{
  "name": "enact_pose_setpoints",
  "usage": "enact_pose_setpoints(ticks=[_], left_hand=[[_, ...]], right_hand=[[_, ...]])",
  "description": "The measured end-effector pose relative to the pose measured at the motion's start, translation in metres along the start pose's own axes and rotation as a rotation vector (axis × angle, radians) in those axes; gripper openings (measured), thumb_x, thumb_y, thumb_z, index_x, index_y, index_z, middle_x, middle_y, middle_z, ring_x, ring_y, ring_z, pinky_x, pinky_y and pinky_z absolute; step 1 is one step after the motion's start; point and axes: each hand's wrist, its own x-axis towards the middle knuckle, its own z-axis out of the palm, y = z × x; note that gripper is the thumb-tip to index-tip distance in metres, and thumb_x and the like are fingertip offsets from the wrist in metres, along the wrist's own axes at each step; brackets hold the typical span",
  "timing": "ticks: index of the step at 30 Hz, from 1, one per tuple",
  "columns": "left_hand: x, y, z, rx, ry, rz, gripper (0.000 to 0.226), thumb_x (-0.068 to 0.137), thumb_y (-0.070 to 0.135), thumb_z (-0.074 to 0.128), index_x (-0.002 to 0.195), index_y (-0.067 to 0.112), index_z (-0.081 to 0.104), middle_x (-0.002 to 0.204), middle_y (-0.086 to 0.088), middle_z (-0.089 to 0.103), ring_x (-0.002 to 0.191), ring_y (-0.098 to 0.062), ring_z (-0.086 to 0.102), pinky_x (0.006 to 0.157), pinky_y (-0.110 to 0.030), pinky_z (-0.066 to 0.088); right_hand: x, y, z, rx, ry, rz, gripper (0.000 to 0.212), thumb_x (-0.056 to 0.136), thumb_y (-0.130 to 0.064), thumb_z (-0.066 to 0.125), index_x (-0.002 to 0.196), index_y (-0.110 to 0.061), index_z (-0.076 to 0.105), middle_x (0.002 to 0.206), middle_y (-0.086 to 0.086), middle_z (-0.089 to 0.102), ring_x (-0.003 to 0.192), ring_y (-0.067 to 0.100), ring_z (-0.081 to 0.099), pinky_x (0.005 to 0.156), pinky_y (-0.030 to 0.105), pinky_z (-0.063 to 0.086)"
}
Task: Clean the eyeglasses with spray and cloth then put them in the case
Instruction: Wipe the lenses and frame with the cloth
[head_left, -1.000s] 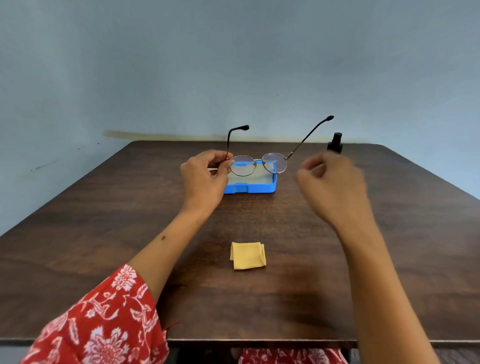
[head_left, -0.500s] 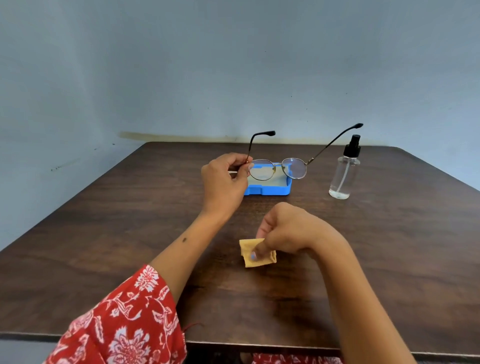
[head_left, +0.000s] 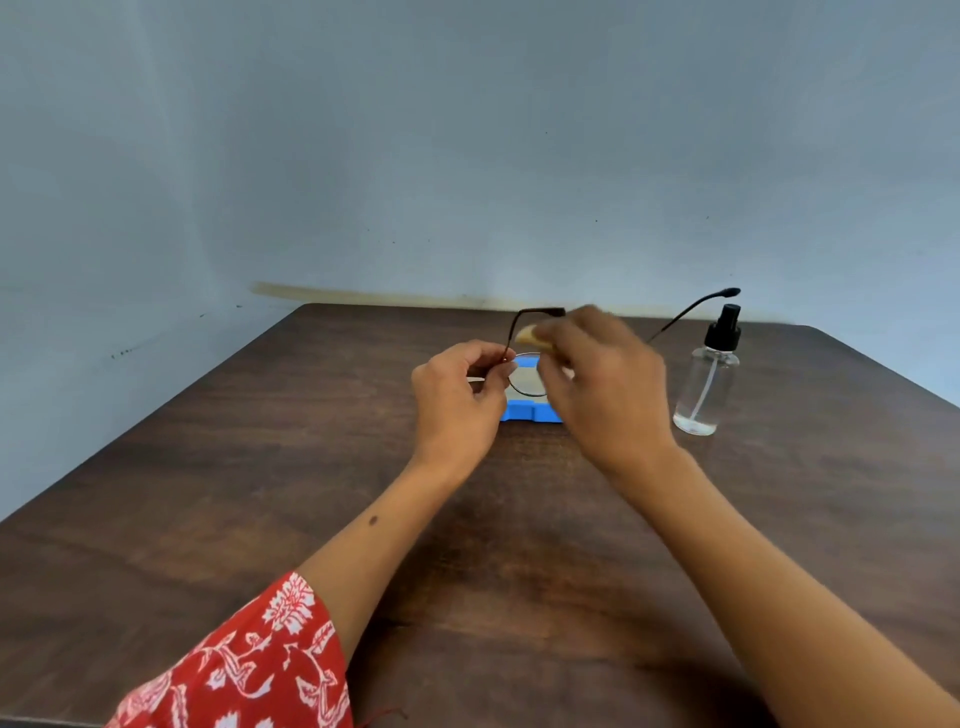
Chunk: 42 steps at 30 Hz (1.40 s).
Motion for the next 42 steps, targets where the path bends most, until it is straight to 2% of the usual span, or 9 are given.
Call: enact_pose_setpoints(ticks=[6,11,13,18,23,29,34,39,42], left_hand=[[0.002,0.0,0.0,0.001,0.027,0.016,0.015,0.081,0.002,0.067,0.086,0.014,0.073,0.073,0.015,0.064,0.071,0.01,0.06,0.062,-0.006,0.047],[0.001,-0.003,0.0,0.003,0.044,0.01,0.014,0.08,0.002,0.067,0.083,0.014,0.073,0.073,0.013,0.065,0.068,0.012,0.06,0.057,-0.007,0.046],[0.002,-0.004,-0.001,0.024,0.038,0.018,0.014,0.08,0.001,0.067,0.084,0.013,0.073,0.074,0.013,0.065,0.069,0.014,0.059,0.057,-0.006,0.044],[0.002,-0.003,-0.001,0.029,0.051,0.033,0.015,0.08,0.0,0.066,0.085,0.011,0.073,0.074,0.012,0.065,0.07,0.012,0.06,0.06,-0.01,0.049],[-0.001,-0.005,-0.002,0.034,0.042,0.027,0.014,0.08,-0.001,0.064,0.085,0.008,0.073,0.076,0.006,0.068,0.069,0.013,0.059,0.06,-0.005,0.046],[0.0,-0.003,-0.003,0.063,0.032,0.02,0.013,0.082,0.002,0.066,0.091,0.009,0.072,0.081,0.008,0.066,0.07,0.011,0.059,0.064,-0.003,0.046],[0.001,-0.006,-0.003,0.04,0.045,0.001,0.013,0.08,-0.001,0.066,0.087,0.008,0.073,0.078,0.005,0.068,0.073,-0.009,0.067,0.068,-0.019,0.055],[0.002,-0.006,-0.003,0.062,0.043,0.014,0.013,0.081,0.001,0.066,0.089,0.009,0.072,0.08,0.005,0.067,0.071,0.002,0.062,0.067,-0.013,0.053],[0.0,-0.004,0.001,0.041,0.05,0.029,0.014,0.081,-0.001,0.066,0.088,0.008,0.073,0.079,0.006,0.067,0.072,-0.006,0.065,0.068,-0.016,0.054]], right_hand=[[-0.021,0.007,0.019,-0.21,-0.093,-0.194,0.024,0.062,0.007,0.073,0.083,-0.004,0.07,0.082,0.008,0.068,0.071,0.026,0.063,0.034,0.028,0.043],[-0.037,0.006,0.028,0.004,-0.174,-0.139,0.036,0.08,-0.009,0.041,0.101,-0.001,0.069,0.094,0.009,0.069,0.086,0.03,0.064,0.06,0.037,0.057],[-0.04,0.007,0.027,0.027,-0.196,-0.172,0.036,0.082,-0.01,0.041,0.102,0.0,0.069,0.095,0.009,0.069,0.087,0.03,0.064,0.067,0.037,0.057],[-0.04,0.009,0.025,-0.062,-0.139,-0.105,0.032,0.083,-0.011,0.045,0.101,-0.002,0.069,0.096,0.009,0.068,0.089,0.029,0.061,0.058,0.035,0.056],[-0.046,0.0,0.031,0.023,-0.137,-0.154,0.028,0.082,-0.013,0.05,0.098,0.001,0.07,0.095,0.01,0.068,0.086,0.029,0.062,0.076,0.034,0.051],[-0.044,0.01,0.029,-0.097,-0.155,-0.085,0.032,0.086,-0.016,0.045,0.1,0.002,0.068,0.099,0.013,0.066,0.091,0.029,0.062,0.059,0.037,0.058],[-0.046,0.0,0.036,0.035,-0.131,-0.066,0.031,0.084,-0.014,0.047,0.098,0.002,0.07,0.095,0.011,0.069,0.086,0.029,0.062,0.072,0.036,0.054],[-0.048,0.009,0.036,-0.045,-0.154,-0.057,0.03,0.085,-0.014,0.047,0.098,0.001,0.069,0.096,0.012,0.067,0.088,0.029,0.062,0.057,0.036,0.057],[-0.047,0.008,0.037,-0.066,-0.157,-0.047,0.032,0.086,-0.014,0.045,0.102,0.002,0.068,0.102,0.014,0.066,0.093,0.031,0.062,0.059,0.039,0.058]])
